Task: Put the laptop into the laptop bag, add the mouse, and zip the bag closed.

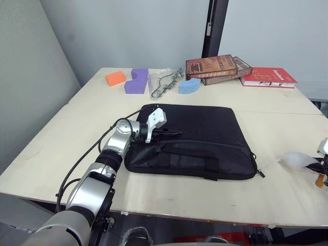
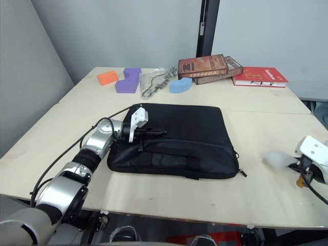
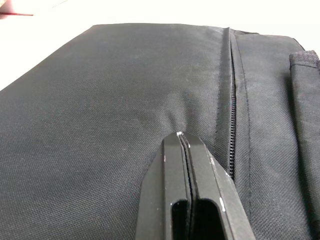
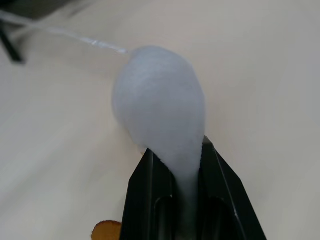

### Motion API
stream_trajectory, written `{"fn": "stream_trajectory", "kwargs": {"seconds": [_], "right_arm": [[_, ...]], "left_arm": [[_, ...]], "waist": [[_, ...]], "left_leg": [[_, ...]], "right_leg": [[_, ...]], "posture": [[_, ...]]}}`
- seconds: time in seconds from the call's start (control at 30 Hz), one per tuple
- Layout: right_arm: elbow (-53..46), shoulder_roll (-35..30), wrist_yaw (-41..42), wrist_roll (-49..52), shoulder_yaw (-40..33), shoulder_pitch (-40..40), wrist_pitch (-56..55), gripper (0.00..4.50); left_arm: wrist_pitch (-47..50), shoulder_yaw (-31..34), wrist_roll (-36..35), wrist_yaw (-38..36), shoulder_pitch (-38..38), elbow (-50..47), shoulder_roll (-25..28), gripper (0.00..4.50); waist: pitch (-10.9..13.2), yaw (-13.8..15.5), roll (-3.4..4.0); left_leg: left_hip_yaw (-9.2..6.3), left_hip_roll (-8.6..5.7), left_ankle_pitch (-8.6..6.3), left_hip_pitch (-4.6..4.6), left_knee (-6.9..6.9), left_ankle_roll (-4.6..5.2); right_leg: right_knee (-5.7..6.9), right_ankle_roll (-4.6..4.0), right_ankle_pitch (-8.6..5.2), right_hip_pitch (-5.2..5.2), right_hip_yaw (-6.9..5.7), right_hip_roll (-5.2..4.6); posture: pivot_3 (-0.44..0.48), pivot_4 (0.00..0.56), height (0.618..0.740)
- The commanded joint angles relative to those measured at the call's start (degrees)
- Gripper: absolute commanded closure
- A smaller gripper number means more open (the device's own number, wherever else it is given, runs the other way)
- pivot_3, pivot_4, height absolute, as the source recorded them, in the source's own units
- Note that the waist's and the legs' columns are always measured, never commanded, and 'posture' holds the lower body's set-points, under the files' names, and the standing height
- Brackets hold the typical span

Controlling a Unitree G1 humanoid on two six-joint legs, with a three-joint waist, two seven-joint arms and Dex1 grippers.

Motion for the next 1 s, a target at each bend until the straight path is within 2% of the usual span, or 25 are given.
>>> {"fn": "stream_trajectory", "kwargs": {"seconds": [0.03,0.13,0.3,0.6,0.7,0.9,0.97,1.0], "right_arm": [[2.0,1.0,-4.9,-1.8,1.8,-3.9,-0.5,4.48],[5.6,2.5,-10.0,-4.8,4.8,-8.6,-2.7,4.48],[8.0,4.7,-12.6,-5.7,8.1,-13.1,-4.3,4.48],[9.5,9.1,-16.5,-4.0,8.8,-18.2,-3.6,4.48],[8.2,10.8,-17.0,-2.9,8.7,-18.4,-1.8,4.48],[3.5,10.0,-12.9,-1.7,9.8,-13.7,0.0,4.48],[2.5,9.8,-12.3,-0.8,9.0,-12.7,0.4,3.6],[1.4,9.6,-11.1,0.3,8.5,-11.8,1.2,3.3]], "left_arm": [[3.6,-5.3,5.0,-3.1,4.1,2.9,0.6,4.5],[3.9,-6.0,5.9,-3.6,4.4,2.4,1.3,4.5],[3.9,-6.6,6.6,-4.1,5.6,1.7,2.2,4.5],[4.3,-6.7,6.7,-4.0,6.2,0.7,2.8,4.5],[4.6,-6.7,6.5,-4.0,6.3,0.2,2.6,4.5],[5.0,-6.5,6.2,-4.1,6.6,-0.4,2.8,4.5],[5.0,-6.5,6.3,-4.2,6.7,-0.5,3.0,4.5],[5.0,-6.6,6.3,-4.3,6.8,-0.6,3.1,4.5]], "waist": [[0.0,0.2,0.08],[0.0,-0.1,0.09],[0.0,-0.5,0.12],[-0.1,-0.7,0.16],[-0.1,-0.6,0.17],[-0.1,-0.4,0.19],[-0.1,-0.5,0.18],[-0.1,-0.5,0.18]], "left_leg": [[0.01,-0.02,0.0,0.0,0.0,0.01],[0.03,-0.03,-0.03,-0.01,-0.03,0.03],[0.05,-0.03,-0.05,0.0,-0.11,0.04],[0.08,-0.05,-0.1,0.03,-0.11,0.11],[0.08,-0.06,-0.11,0.02,-0.11,0.11],[0.07,-0.04,-0.15,0.03,-0.13,0.1],[0.07,-0.04,-0.19,0.03,-0.13,0.08],[0.08,-0.04,-0.2,0.02,-0.13,0.08]], "right_leg": [[0.0,0.0,0.0,0.0,-0.01,-0.02],[-0.05,0.0,0.0,0.0,-0.01,-0.03],[-0.17,0.0,0.0,0.04,-0.03,-0.03],[-0.31,-0.02,0.02,0.15,-0.03,-0.05],[-0.32,-0.03,0.02,0.15,-0.03,-0.06],[-0.4,-0.03,0.02,0.18,-0.07,-0.05],[-0.43,-0.03,0.02,0.19,-0.07,-0.06],[-0.45,-0.03,0.02,0.19,-0.07,-0.06]], "posture": [[0.0,0.15,0.734],[0.0,0.15,0.734],[0.0,0.15,0.734],[0.0,0.15,0.734],[0.0,0.15,0.734],[0.0,0.15,0.734],[0.0,0.15,0.734],[0.0,0.15,0.734]]}}
